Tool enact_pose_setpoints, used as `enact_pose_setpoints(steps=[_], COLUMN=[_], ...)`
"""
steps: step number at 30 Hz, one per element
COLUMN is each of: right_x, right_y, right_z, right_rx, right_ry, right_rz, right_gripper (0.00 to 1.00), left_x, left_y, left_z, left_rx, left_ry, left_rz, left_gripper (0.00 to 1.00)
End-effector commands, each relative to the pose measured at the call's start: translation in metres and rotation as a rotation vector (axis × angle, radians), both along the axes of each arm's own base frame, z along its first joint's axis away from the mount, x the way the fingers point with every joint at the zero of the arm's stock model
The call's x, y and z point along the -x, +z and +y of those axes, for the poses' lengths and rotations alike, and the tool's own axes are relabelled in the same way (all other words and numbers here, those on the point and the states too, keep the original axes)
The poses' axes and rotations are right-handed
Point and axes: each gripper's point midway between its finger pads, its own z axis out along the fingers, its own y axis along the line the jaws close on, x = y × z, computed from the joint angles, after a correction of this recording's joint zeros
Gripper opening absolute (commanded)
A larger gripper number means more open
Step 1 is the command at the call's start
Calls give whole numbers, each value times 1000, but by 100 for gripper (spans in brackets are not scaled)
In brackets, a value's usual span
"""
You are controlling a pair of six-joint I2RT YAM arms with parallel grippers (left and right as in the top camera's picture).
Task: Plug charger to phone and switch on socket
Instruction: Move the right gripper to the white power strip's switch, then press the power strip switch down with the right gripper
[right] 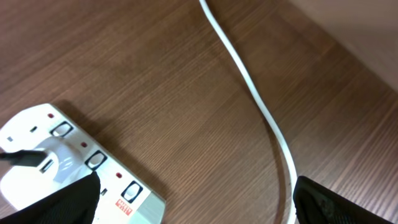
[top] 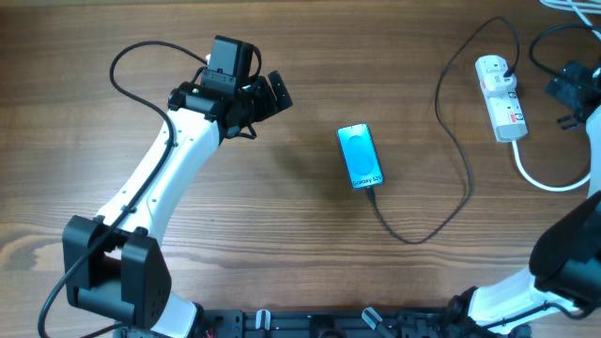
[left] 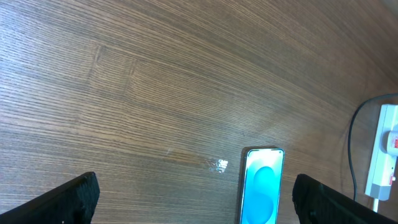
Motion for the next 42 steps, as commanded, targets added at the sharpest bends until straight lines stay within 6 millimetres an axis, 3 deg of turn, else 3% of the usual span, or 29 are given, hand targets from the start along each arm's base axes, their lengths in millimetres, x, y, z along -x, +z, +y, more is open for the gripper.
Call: enact_pose_setpoints(steps=[1, 4, 8, 12, 18, 23, 29, 33, 38, 42], right_x=[-6, -11, -23, -24, -41, -42, -52, -58, -52, -58], right_y=[-20, -35, -73, -99, -131, -153, -156, -156, -160, -158], right_z=[-10, -10, -4, 0, 15, 16, 12, 25, 31, 42], right_rx=[12, -3, -74, -115, -215, -236, -220, -283, -313, -328], right_ry=[-6, -1, 37, 47, 116, 120, 126, 172, 178, 282], right_rz=[35, 48, 67, 100, 67, 86, 50, 18, 45, 37], right_gripper=[100, 100, 100, 100, 100, 100, 100, 100, 100, 100], left_x=[-2, -2, -2, -2, -2, -2, -2, -2, -2, -2], left_y=[6, 6, 6, 6, 6, 6, 6, 6, 6, 6], left_z=[6, 6, 5, 6, 5, 6, 6, 6, 6, 6], left_rx=[-11, -12, -11, -11, -12, -11, -11, -11, -11, -12], left_ry=[12, 11, 11, 12, 11, 12, 12, 12, 12, 11], left_rz=[-21, -21, -21, -21, -21, -21, -21, -21, -21, -21], left_gripper=[100, 100, 100, 100, 100, 100, 100, 100, 100, 100])
